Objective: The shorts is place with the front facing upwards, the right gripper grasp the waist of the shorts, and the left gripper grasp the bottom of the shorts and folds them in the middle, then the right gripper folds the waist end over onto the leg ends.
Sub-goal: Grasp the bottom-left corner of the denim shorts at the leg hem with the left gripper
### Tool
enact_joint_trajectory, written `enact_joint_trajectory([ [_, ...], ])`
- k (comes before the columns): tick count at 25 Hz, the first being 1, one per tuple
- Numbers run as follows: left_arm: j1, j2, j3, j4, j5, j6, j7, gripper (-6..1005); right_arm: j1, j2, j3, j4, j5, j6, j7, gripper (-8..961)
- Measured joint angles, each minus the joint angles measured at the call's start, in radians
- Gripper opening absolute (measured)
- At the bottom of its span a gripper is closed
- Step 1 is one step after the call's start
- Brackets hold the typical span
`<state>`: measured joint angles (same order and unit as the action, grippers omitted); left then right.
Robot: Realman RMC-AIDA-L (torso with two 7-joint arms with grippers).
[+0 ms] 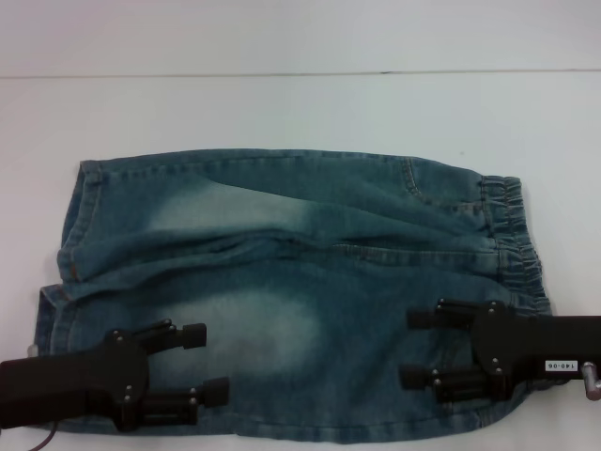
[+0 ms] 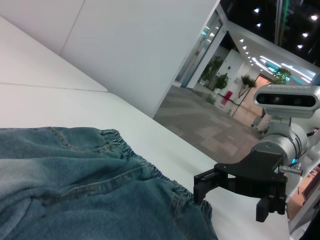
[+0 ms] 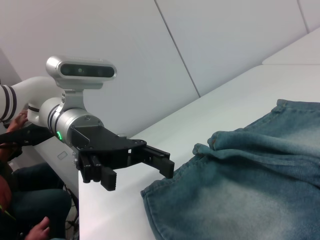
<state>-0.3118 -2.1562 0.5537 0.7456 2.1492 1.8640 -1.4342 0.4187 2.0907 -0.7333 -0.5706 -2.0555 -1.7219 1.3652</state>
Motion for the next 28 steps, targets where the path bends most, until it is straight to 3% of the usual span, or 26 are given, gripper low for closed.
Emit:
enact_joint_trajectory([
  [11,-0.001,0.002,-0.008,0.0,0.0,-0.001,0.001,937,0.0,0.0,0.0,0.0,0.0,-0.001,0.0,945],
  [16,0.013,0.007,-0.089,0.026,0.0,0.007,0.004,937,0.0,0.0,0.0,0.0,0.0,-0.001,0.004,945],
  [17,0.035,0.012,-0.134,0.056,0.0,0.011,-0.001,937,0.0,0.0,0.0,0.0,0.0,-0.001,0.005,945],
  [23,0.114,0.017,-0.216,0.156,0.013,0.013,-0.037,937,-0.001,-0.001,0.0,0.0,0.0,-0.002,0.007,945],
  [28,0.142,0.023,-0.299,0.198,0.089,0.024,-0.065,938,-0.002,-0.001,0.0,0.0,-0.002,-0.002,0.006,945],
])
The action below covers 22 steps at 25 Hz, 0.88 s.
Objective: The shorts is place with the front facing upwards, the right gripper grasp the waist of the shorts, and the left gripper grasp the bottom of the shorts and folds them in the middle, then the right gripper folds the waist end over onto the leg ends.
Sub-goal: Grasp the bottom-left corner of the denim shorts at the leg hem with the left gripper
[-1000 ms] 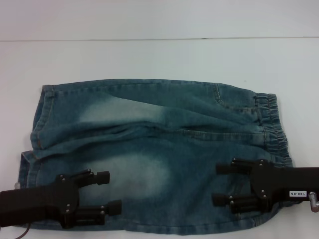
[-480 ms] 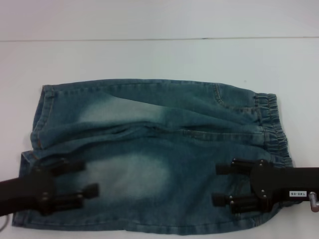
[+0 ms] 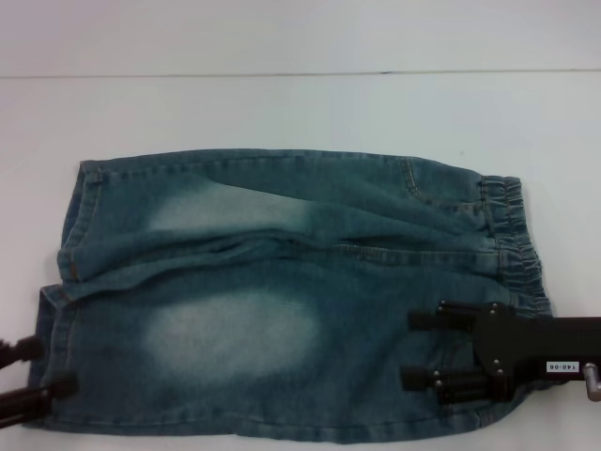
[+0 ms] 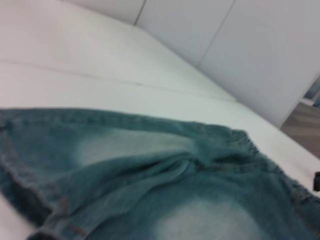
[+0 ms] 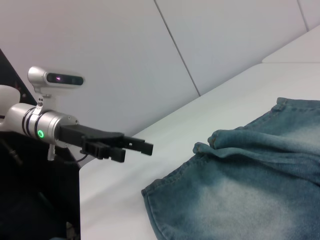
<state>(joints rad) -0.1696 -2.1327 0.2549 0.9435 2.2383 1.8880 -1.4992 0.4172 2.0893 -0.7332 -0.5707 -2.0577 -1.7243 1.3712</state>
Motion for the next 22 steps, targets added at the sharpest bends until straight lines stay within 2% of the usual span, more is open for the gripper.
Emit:
enact_joint_trajectory([
  [6,0.009,0.0,-0.048,0.004,0.06,-0.045,0.019,938,0.0,0.0,0.0,0.0,-0.002,0.0,-0.003,945],
  [22,0.001,-0.008,0.006,-0.002,0.095,-0.13,0.048,937,-0.009,0.0,0.0,0.0,0.0,0.0,0.0,945],
])
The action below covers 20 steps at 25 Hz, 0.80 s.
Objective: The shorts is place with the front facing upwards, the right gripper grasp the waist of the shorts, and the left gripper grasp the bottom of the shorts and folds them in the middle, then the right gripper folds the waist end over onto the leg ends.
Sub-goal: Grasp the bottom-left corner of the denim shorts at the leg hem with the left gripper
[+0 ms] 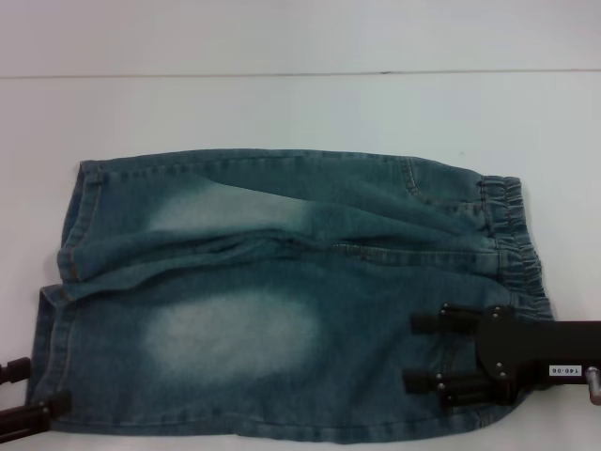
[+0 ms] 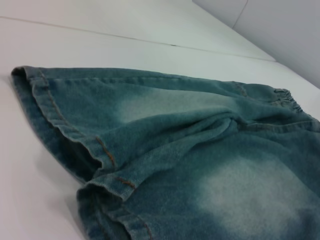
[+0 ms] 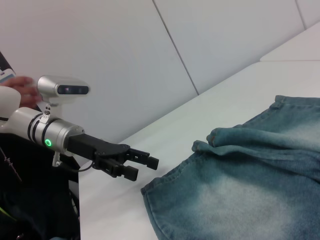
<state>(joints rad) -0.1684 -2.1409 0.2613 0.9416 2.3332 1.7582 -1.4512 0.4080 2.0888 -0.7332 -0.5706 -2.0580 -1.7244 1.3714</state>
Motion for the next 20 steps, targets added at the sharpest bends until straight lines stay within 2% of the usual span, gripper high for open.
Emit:
enact_joint_trajectory([
  [20,-0.004,-0.004,0.009,0.006,0.056,-0.036,-0.004,938,0.0,-0.001,0.001,0.0,0.001,-0.001,0.001,945],
])
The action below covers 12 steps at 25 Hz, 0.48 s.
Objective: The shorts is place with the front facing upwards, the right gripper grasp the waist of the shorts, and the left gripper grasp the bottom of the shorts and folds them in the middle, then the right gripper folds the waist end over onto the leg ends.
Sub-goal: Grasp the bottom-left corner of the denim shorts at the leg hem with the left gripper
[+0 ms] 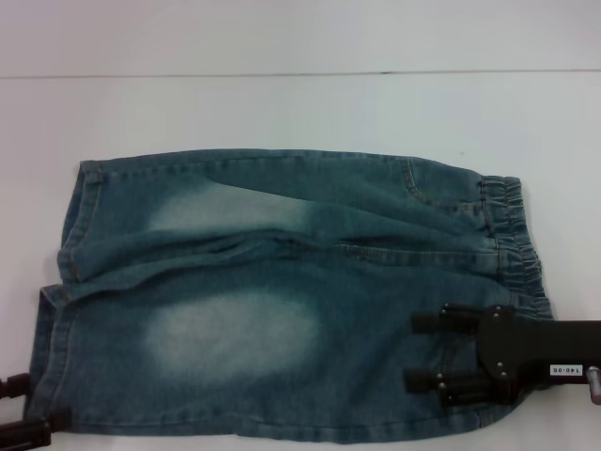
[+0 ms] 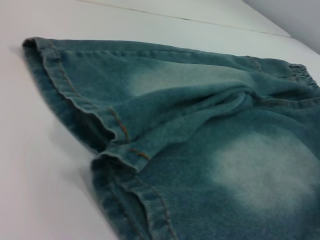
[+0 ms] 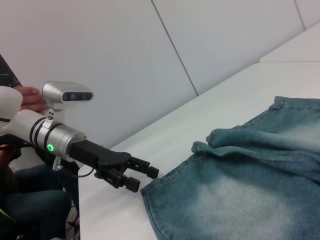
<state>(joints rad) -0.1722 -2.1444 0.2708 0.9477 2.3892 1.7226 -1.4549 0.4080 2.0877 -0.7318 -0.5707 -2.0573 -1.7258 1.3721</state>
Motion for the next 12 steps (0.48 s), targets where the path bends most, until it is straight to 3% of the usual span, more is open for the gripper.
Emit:
enact_joint_trajectory([
  [12,-0.003,0.002,0.002,0.015,0.011,0.059,-0.003,934,0.0,0.0,0.0,0.0,-0.003,0.0,0.001,945],
])
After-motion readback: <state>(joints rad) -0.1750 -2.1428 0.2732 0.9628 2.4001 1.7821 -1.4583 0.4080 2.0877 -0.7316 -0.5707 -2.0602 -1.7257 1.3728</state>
